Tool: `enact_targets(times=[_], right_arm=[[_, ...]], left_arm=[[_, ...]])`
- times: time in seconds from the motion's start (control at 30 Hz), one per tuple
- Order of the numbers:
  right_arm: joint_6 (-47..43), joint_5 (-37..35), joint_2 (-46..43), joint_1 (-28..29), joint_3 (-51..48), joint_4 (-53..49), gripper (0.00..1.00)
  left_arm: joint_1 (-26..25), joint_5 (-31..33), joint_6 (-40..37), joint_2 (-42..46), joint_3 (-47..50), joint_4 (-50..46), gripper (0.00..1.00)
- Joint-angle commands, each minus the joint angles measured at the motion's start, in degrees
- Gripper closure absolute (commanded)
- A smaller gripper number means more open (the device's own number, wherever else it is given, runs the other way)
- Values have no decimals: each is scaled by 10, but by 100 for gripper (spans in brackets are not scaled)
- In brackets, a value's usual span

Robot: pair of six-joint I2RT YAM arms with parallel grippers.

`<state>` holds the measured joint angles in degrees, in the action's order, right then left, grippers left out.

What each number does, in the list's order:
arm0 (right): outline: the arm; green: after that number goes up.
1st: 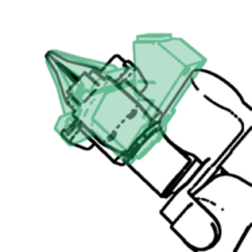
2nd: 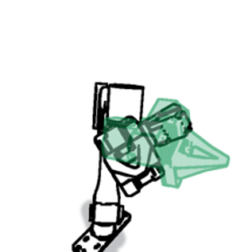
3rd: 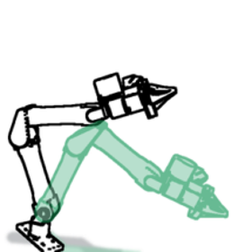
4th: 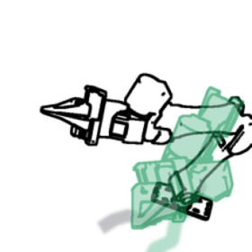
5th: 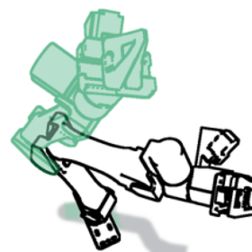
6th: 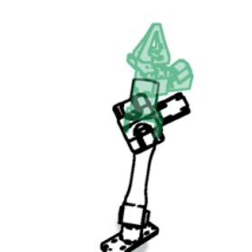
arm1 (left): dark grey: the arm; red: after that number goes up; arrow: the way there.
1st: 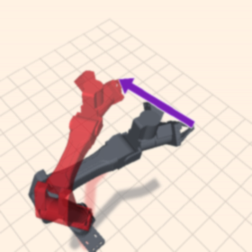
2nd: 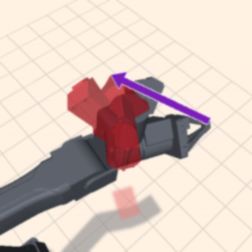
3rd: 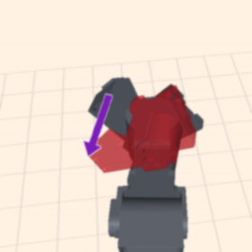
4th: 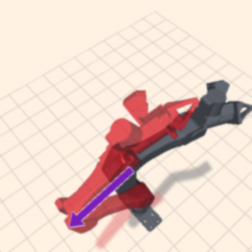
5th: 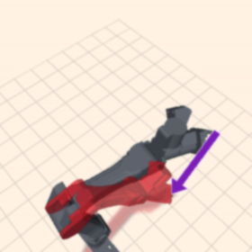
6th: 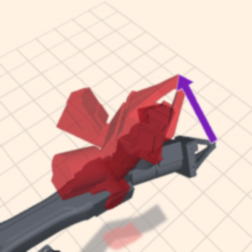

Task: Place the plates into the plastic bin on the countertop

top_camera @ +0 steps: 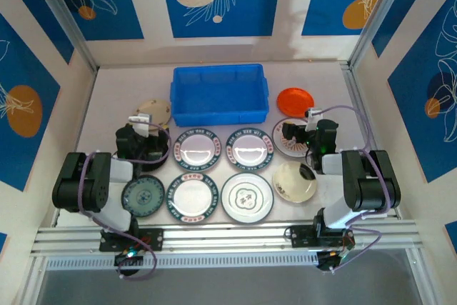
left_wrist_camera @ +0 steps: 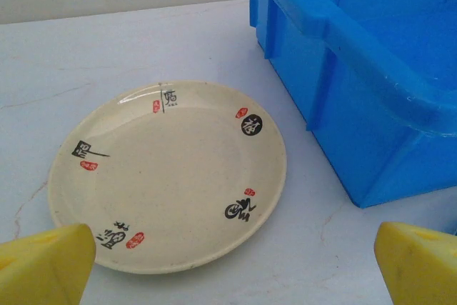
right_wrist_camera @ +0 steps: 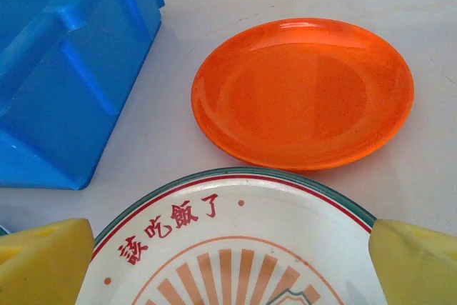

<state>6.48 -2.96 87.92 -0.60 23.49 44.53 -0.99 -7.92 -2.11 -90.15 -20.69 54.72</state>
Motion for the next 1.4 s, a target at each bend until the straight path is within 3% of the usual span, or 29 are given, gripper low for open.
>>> enact_targets(times=[0.0,0.43,0.57,1.13,1.3,1.37], right_arm=[[-8,-1,-8,2,7,9,1],[-7,1,-7,2,9,8,1],[-6,1,-8,2,7,10,1],[-7,2,-7,1,9,8,1],[-7,-2,-10,2,8,11,1],[-4,-20,-26,6,25,-34,1]], left_arm=[[-2,-13,-14,6,-3,-1,0],[-1,-13,-12,6,-3,-1,0],[1,25,3,6,-5,-6,0],[-12,58,-5,7,-11,-20,0],[-23,131,6,25,-20,-47,0],[-24,160,15,45,-32,-90,0]])
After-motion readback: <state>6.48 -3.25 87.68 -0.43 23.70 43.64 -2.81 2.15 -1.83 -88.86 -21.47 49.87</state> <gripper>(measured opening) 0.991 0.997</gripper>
